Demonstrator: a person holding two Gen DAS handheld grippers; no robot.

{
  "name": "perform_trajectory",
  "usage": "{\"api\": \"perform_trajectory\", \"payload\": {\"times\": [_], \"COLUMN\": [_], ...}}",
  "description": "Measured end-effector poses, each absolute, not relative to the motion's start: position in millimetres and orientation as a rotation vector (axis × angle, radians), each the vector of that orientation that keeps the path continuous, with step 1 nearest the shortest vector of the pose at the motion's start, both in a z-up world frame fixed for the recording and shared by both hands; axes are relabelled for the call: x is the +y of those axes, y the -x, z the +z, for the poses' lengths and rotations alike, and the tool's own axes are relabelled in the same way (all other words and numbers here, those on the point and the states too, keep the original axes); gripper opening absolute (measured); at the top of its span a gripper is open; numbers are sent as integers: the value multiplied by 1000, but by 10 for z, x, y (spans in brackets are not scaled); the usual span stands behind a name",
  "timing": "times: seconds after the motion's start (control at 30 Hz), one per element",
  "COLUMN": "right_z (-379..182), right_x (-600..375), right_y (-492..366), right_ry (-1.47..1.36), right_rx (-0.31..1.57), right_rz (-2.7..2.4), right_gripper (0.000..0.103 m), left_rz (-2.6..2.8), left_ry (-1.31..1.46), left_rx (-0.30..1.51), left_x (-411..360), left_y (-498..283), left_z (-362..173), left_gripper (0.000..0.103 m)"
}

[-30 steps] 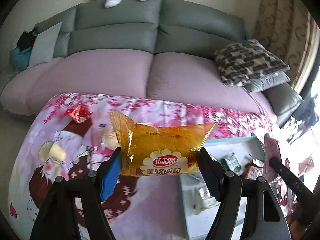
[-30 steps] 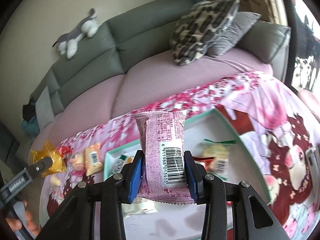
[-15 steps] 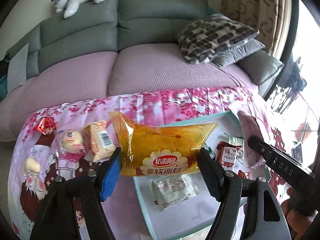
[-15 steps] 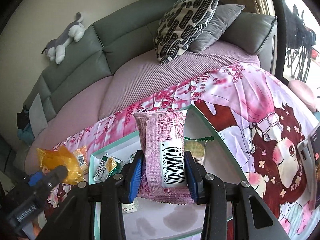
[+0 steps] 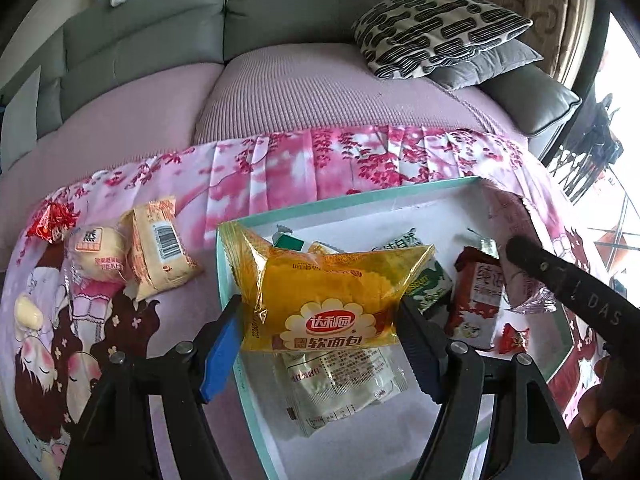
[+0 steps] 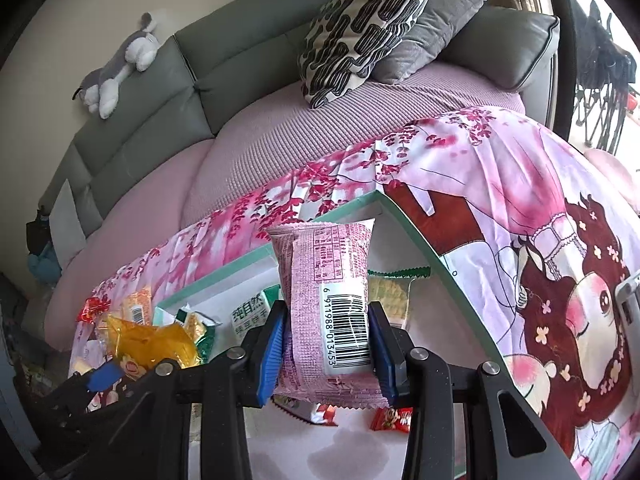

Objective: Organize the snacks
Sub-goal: 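Carry the yellow bread pack and pink pack over the tray with both tools, then open the left tool dropping the yellow bread pack while the right tool releases the pink pack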

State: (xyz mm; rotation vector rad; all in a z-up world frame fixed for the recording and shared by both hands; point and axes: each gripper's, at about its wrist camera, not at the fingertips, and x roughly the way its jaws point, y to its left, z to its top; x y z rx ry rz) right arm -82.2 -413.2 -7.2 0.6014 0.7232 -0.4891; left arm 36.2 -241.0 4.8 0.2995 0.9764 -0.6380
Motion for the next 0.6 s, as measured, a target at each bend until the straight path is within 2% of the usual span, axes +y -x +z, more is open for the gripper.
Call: {"api": "perform_trajectory", "payload": {"times": [0.6], "right_z": [-214], "right_x": [-4228], "right_y": [667], "right_ry": [-566], "right_rx": [759], "right_rz": [-510], "right_gripper": [42], "left_rz": [-634], "left_ry": [-317], "left_rx": [987], "left_x": [-2541], "left_y": [-454], "left_z": [-63], "left_gripper": [75]}}
